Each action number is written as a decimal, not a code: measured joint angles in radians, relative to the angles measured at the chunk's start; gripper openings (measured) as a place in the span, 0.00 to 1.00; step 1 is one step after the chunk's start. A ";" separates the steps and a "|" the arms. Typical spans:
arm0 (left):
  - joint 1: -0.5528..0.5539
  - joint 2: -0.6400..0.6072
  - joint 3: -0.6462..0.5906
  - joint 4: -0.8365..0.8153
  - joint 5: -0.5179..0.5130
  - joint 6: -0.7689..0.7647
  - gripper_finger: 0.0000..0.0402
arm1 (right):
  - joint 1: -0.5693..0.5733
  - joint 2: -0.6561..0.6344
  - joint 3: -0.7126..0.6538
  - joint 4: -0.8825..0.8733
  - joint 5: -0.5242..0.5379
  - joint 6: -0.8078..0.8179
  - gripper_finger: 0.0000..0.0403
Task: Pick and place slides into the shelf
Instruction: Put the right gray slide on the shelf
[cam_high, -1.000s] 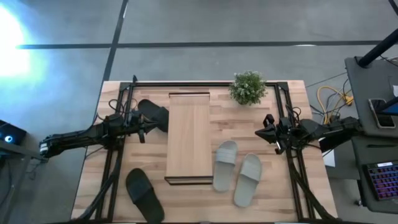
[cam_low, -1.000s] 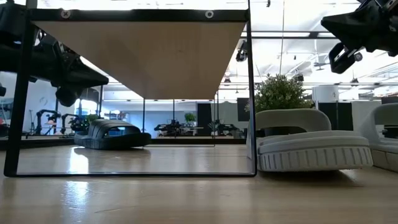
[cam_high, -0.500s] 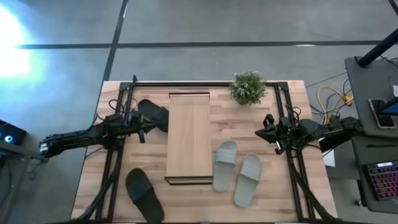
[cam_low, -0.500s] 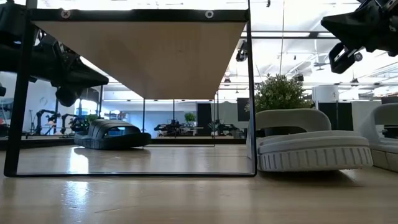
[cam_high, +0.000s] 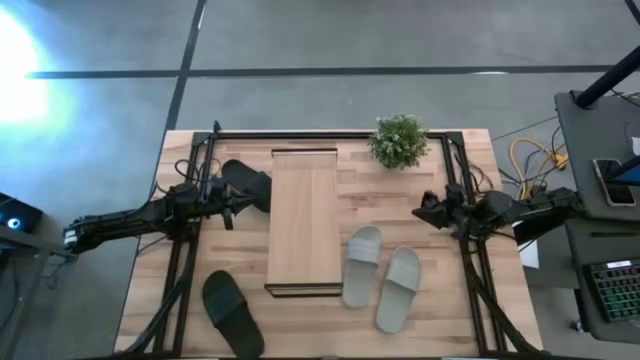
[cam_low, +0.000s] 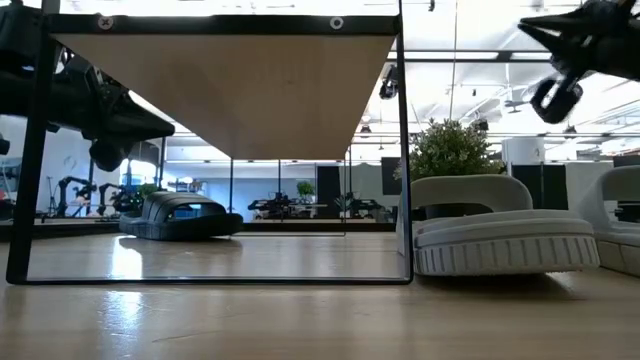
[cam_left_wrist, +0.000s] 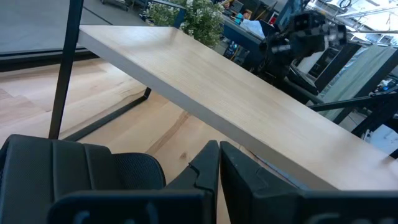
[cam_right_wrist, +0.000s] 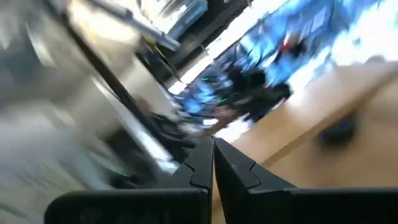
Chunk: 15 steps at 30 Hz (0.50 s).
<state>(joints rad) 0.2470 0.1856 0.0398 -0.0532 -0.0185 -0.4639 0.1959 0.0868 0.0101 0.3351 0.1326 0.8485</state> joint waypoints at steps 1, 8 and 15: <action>0.000 0.000 0.000 0.000 0.000 0.000 0.00 | 0.000 0.001 0.000 -0.002 -0.012 0.170 0.02; 0.000 0.000 0.000 0.001 0.000 0.000 0.00 | 0.000 0.068 0.005 0.095 -0.351 0.244 0.02; 0.000 0.001 0.000 0.001 -0.001 0.000 0.00 | 0.000 0.120 0.079 0.195 -0.032 0.191 0.02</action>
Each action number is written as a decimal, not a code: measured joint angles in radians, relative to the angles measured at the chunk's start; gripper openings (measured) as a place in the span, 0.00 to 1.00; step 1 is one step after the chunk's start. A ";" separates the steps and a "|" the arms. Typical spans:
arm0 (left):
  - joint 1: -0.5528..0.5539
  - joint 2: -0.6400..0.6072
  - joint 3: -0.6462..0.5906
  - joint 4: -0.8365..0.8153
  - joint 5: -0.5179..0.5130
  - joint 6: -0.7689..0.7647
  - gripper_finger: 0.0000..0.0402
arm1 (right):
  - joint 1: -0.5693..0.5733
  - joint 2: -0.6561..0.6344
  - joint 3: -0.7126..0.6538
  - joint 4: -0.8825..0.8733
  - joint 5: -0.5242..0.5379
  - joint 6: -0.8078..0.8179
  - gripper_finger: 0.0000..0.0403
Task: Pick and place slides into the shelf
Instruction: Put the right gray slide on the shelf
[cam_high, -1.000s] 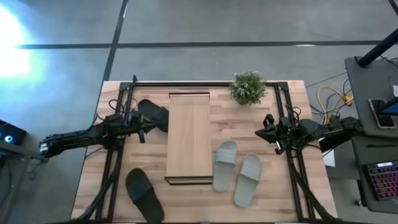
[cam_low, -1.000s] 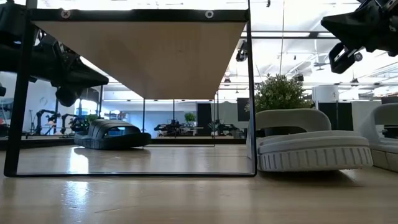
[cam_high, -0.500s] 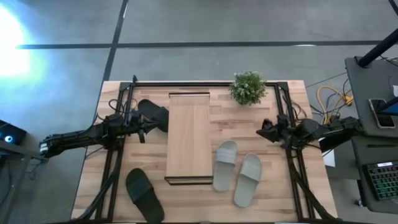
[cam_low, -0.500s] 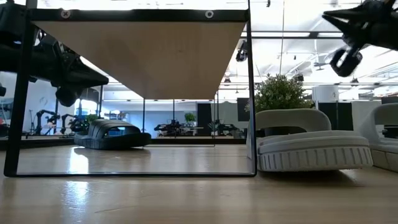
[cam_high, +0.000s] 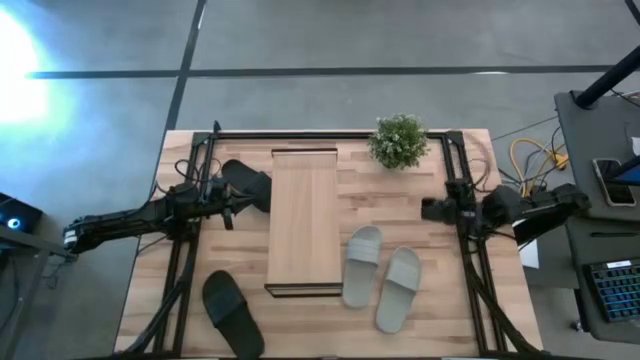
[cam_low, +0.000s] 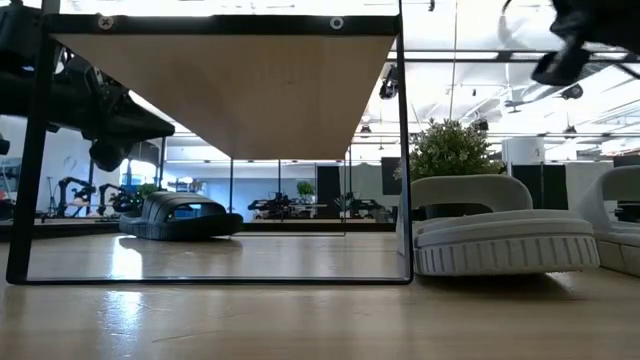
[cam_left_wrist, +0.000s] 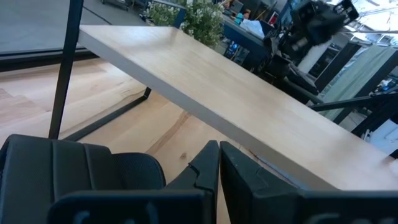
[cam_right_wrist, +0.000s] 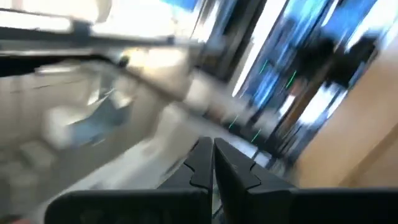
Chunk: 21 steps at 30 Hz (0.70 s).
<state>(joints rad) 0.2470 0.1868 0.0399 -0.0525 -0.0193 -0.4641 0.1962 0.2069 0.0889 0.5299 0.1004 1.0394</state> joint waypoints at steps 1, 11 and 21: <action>0.000 0.000 0.000 0.000 0.000 0.000 0.00 | 0.000 0.016 0.021 -0.003 0.062 -0.068 0.02; 0.000 0.001 0.000 0.004 -0.003 0.080 0.00 | 0.005 0.375 0.381 0.099 0.126 -0.341 0.02; 0.000 -0.005 0.000 0.103 -0.005 -0.147 0.00 | 0.059 0.821 0.971 -1.152 0.058 -0.027 0.02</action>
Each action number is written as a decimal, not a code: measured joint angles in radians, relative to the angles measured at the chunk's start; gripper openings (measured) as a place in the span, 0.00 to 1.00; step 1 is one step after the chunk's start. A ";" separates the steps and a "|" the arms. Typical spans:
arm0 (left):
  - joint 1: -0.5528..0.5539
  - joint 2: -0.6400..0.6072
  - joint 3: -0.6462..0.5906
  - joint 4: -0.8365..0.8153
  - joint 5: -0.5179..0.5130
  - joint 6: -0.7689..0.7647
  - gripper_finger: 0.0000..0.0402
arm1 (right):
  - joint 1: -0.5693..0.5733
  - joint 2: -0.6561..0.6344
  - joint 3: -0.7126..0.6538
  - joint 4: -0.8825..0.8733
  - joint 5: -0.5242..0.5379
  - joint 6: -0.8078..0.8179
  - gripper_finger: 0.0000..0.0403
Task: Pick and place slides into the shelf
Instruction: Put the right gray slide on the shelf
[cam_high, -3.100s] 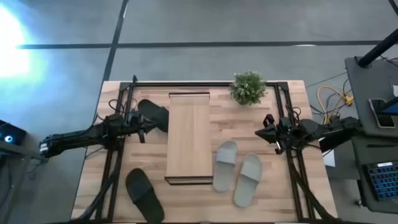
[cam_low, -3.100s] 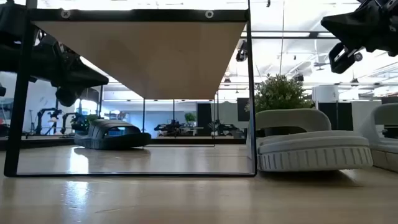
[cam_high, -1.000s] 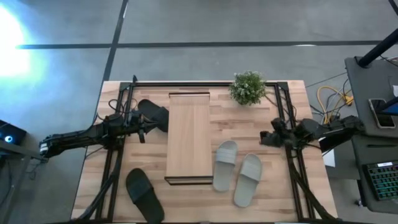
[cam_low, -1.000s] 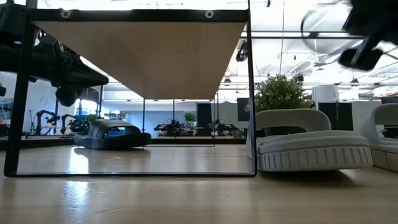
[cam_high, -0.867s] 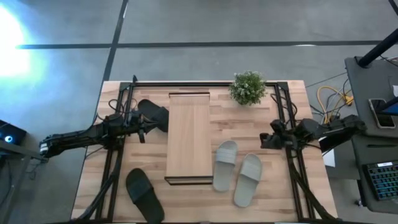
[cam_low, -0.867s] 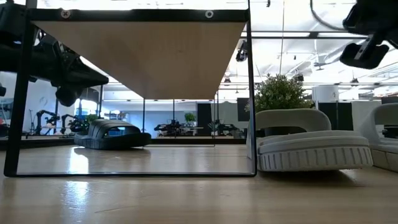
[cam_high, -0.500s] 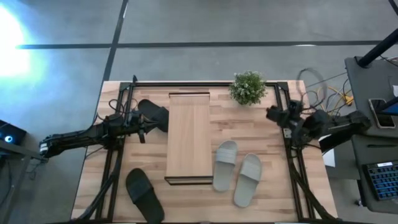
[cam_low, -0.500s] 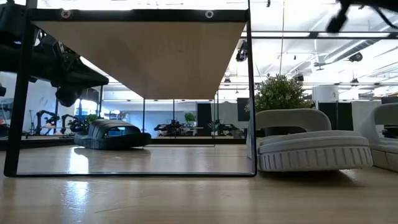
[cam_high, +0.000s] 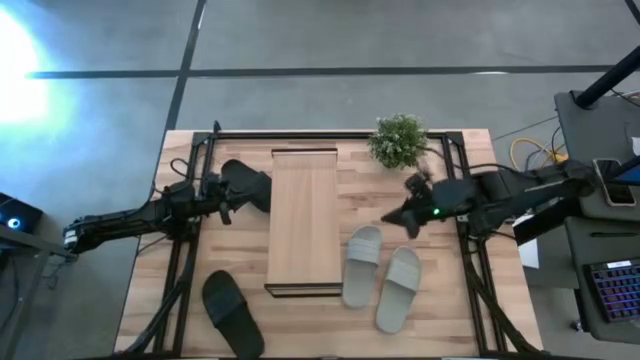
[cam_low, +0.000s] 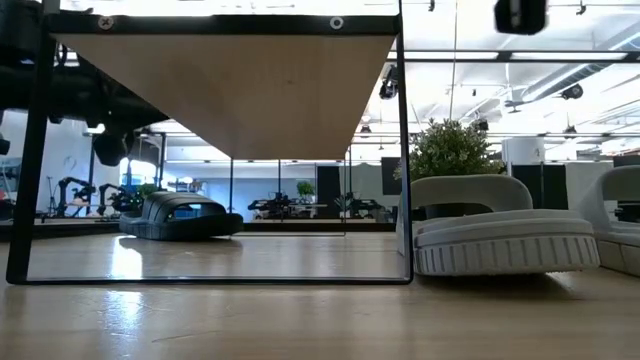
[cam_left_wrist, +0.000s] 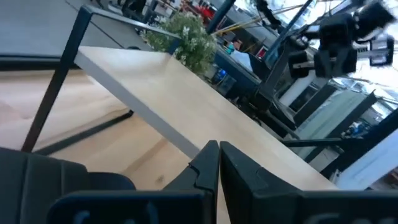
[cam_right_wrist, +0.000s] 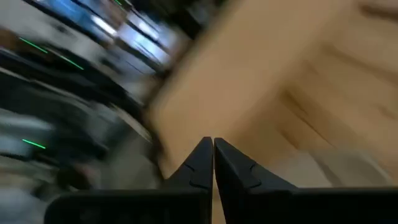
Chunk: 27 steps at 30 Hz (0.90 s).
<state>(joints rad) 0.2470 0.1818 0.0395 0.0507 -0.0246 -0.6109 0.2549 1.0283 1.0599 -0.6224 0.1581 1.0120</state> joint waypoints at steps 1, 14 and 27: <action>0.000 0.000 0.000 -0.001 0.014 -0.001 0.00 | 0.017 0.042 0.052 -0.088 -0.001 0.020 0.02; 0.000 0.004 0.000 -0.007 0.047 -0.003 0.00 | 0.425 0.500 0.526 -0.819 0.055 0.464 0.02; 0.000 0.003 0.000 -0.007 0.048 0.258 0.00 | 0.607 0.818 0.619 -0.949 0.025 0.721 0.21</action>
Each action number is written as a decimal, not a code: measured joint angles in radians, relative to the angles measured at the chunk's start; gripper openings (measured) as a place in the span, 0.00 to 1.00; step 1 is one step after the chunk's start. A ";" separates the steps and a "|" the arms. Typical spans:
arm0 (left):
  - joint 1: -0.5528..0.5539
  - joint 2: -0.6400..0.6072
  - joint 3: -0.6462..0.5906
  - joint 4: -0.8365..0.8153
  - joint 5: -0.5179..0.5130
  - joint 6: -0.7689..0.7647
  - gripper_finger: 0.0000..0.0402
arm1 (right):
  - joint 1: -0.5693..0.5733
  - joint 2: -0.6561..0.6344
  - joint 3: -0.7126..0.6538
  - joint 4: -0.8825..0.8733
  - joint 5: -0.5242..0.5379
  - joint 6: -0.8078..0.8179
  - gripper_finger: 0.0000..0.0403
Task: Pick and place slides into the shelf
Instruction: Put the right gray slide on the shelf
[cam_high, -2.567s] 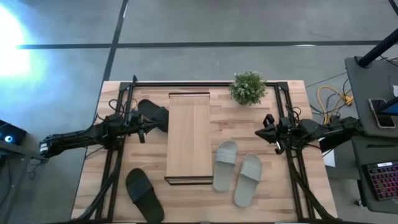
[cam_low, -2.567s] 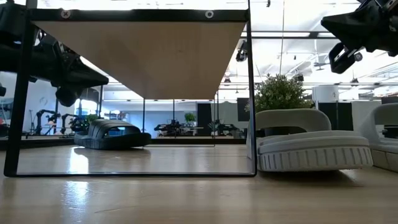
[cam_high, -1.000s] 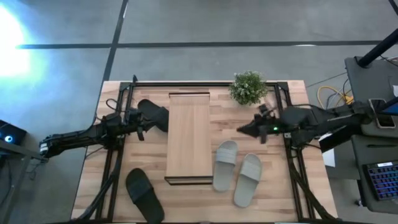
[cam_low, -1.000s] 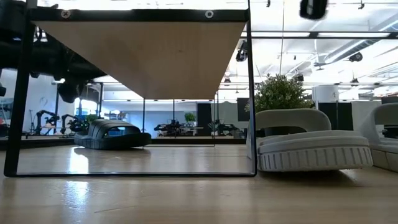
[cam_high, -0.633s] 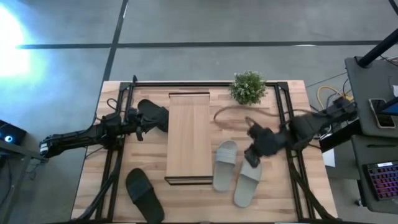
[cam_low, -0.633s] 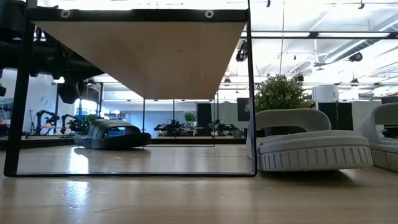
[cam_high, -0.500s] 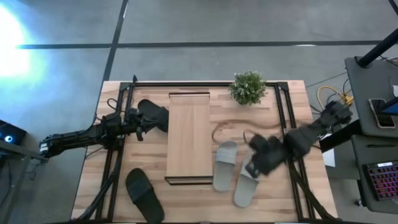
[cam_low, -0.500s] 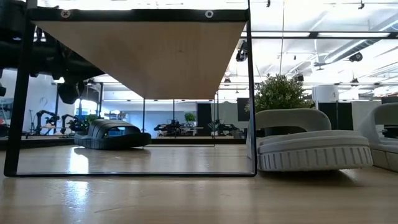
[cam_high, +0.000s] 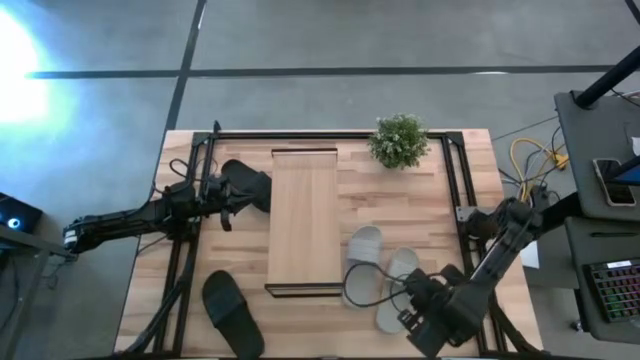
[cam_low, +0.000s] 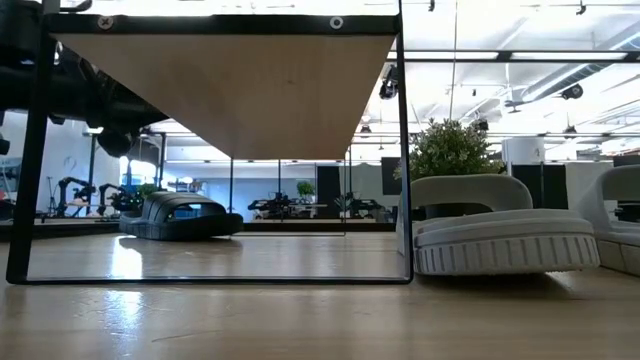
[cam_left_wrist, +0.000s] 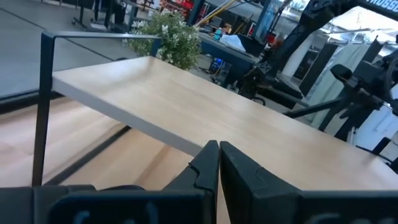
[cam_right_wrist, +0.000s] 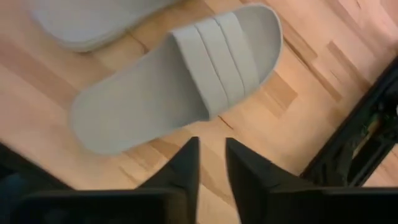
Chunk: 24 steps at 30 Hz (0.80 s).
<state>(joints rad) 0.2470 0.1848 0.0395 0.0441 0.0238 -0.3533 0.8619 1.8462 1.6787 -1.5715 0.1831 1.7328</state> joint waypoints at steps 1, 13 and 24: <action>0.000 0.000 0.000 0.000 0.000 0.001 0.00 | 0.000 0.013 0.000 0.000 -0.006 0.002 0.26; 0.000 0.003 0.000 -0.001 -0.001 0.004 0.00 | -0.002 0.169 -0.050 0.001 0.000 -0.257 0.66; 0.000 0.009 0.000 -0.003 -0.003 0.004 0.00 | -0.035 0.185 -0.062 0.057 0.136 -0.362 0.65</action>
<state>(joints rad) 0.2470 0.1940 0.0395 0.0410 0.0210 -0.3496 0.8274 2.0312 1.6166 -1.5141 0.3187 1.3704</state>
